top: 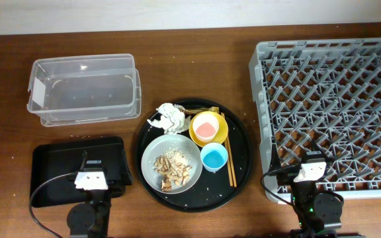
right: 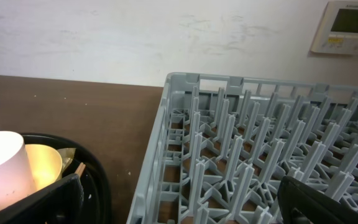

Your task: Sort waste into correct bins and load items into the dishwasher rack

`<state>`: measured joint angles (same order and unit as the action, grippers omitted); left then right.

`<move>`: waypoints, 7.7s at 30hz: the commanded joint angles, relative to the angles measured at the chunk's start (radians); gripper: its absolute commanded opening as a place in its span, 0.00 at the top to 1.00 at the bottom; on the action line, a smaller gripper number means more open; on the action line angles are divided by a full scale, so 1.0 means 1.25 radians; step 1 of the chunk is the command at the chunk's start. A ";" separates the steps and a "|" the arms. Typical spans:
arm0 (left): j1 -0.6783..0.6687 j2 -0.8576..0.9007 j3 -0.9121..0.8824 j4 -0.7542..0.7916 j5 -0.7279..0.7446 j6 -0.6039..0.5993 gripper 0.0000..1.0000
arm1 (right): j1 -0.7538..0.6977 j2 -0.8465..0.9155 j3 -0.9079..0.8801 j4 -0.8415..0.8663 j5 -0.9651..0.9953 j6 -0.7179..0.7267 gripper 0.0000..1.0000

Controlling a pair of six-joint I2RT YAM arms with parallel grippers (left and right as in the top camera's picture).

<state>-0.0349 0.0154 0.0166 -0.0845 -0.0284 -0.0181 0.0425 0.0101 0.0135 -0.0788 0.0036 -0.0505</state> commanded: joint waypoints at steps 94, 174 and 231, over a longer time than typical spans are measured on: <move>0.004 -0.007 0.020 0.151 0.633 -0.250 0.01 | -0.003 -0.004 -0.006 -0.002 0.007 0.002 0.02; -0.339 1.640 1.411 -0.770 -0.044 -0.389 0.48 | -0.003 -0.004 -0.006 -0.002 0.007 0.002 0.02; -0.233 1.745 1.761 -1.038 -0.095 -0.506 0.99 | -0.003 -0.004 -0.006 -0.002 0.007 0.002 0.02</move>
<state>-0.3969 2.1891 2.1899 -1.3773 -0.1017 -0.6628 0.0425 0.0101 0.0135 -0.0788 0.0036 -0.0494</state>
